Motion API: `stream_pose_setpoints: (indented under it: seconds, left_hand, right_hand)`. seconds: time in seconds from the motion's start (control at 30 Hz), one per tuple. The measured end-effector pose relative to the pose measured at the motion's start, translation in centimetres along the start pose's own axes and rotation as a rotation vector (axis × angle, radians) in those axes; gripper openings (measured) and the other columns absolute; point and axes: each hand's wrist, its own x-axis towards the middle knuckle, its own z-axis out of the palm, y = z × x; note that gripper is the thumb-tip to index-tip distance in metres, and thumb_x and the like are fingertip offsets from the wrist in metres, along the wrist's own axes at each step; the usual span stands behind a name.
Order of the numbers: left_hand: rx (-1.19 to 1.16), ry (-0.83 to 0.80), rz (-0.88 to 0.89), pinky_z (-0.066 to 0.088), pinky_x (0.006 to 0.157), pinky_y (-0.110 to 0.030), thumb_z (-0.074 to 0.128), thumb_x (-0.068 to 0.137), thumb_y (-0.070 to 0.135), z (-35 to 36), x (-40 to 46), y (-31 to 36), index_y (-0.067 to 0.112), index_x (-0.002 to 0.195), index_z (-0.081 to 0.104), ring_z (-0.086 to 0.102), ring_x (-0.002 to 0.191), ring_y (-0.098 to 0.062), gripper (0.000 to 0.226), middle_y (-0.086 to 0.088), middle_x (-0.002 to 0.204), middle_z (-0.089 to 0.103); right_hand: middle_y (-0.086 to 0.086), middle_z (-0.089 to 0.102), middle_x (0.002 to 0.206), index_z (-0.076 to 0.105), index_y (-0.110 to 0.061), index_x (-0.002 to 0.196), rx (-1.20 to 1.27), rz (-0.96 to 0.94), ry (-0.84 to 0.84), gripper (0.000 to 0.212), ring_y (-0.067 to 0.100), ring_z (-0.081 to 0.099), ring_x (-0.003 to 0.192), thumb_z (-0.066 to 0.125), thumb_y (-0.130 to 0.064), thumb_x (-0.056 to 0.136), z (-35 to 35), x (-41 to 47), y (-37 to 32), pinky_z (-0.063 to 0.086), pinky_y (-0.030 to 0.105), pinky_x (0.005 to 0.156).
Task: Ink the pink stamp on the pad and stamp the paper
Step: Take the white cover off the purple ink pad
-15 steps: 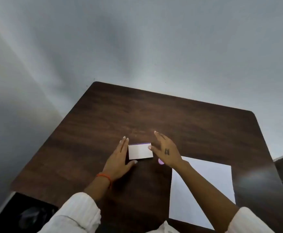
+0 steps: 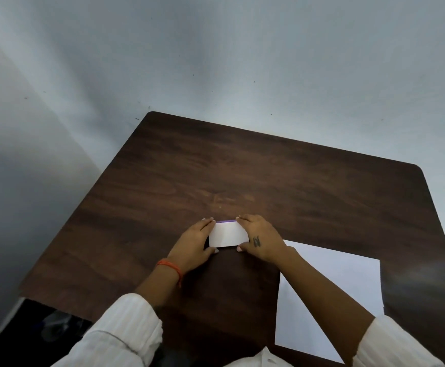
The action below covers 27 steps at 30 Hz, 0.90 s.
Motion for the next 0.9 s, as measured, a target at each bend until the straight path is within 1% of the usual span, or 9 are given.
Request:
stream_pose_setpoints:
  seconds: [0.2, 0.33, 0.5, 0.6, 0.73, 0.9]
  left_hand:
    - [-0.038, 0.016, -0.015, 0.023, 0.113, -0.032, 0.069, 0.078, 0.025, -0.2, 0.6, 0.5, 0.012, 0.140, 0.028, 0.027, 0.137, -0.021, 0.076, -0.005, 0.151, 0.028]
    - [-0.056, 0.021, -0.020, 0.025, 0.113, -0.033, 0.072, 0.076, 0.021, -0.3, 0.6, 0.7, 0.013, 0.139, 0.031, 0.029, 0.136, -0.021, 0.075, -0.005, 0.149, 0.031]
    - [-0.067, 0.010, -0.025, 0.027, 0.114, -0.037, 0.074, 0.073, 0.023, -0.6, 0.6, 0.8, 0.016, 0.139, 0.031, 0.032, 0.135, -0.021, 0.079, -0.005, 0.148, 0.035]
    - [-0.075, 0.015, -0.022, 0.028, 0.113, -0.036, 0.075, 0.072, 0.023, -0.8, 0.5, 0.9, 0.017, 0.139, 0.031, 0.033, 0.134, -0.021, 0.080, -0.005, 0.147, 0.037]
    - [-0.087, 0.039, -0.007, 0.028, 0.112, -0.034, 0.076, 0.071, 0.024, -1.1, 0.4, 1.1, 0.017, 0.139, 0.032, 0.034, 0.133, -0.021, 0.081, -0.005, 0.146, 0.038]
    - [-0.085, 0.106, 0.004, 0.028, 0.111, -0.036, 0.075, 0.071, 0.025, -2.3, 0.0, 0.6, 0.018, 0.139, 0.032, 0.033, 0.134, -0.021, 0.080, -0.006, 0.145, 0.038]
  right_hand:
    - [0.008, 0.035, 0.147, 0.030, -0.013, 0.138, 0.019, -0.030, 0.005, 0.075, 0.025, 0.030, 0.134, 0.071, -0.023, 0.076, -0.6, 0.2, 0.1, 0.028, 0.037, 0.110]
    - [0.008, 0.034, 0.148, 0.030, -0.012, 0.139, 0.011, -0.057, 0.002, 0.074, 0.025, 0.028, 0.135, 0.070, -0.023, 0.077, -0.8, 0.1, 0.2, 0.026, 0.036, 0.111]
    - [0.007, 0.034, 0.149, 0.028, -0.013, 0.140, 0.006, -0.060, 0.002, 0.074, 0.024, 0.028, 0.135, 0.068, -0.024, 0.079, -0.9, -0.1, 0.2, 0.025, 0.037, 0.112]
    - [0.006, 0.033, 0.149, 0.027, -0.014, 0.140, 0.005, -0.054, 0.004, 0.075, 0.024, 0.028, 0.135, 0.068, -0.024, 0.079, -1.0, -0.2, 0.2, 0.026, 0.037, 0.112]
    - [0.007, 0.036, 0.148, 0.030, -0.014, 0.139, 0.006, -0.069, 0.037, 0.075, 0.024, 0.030, 0.134, 0.070, -0.025, 0.077, -1.2, -0.3, 0.3, 0.026, 0.036, 0.111]
    - [0.008, 0.040, 0.145, 0.034, -0.013, 0.137, 0.021, -0.140, 0.107, 0.072, 0.024, 0.033, 0.131, 0.070, -0.026, 0.076, -2.0, -0.1, -0.3, 0.028, 0.035, 0.109]
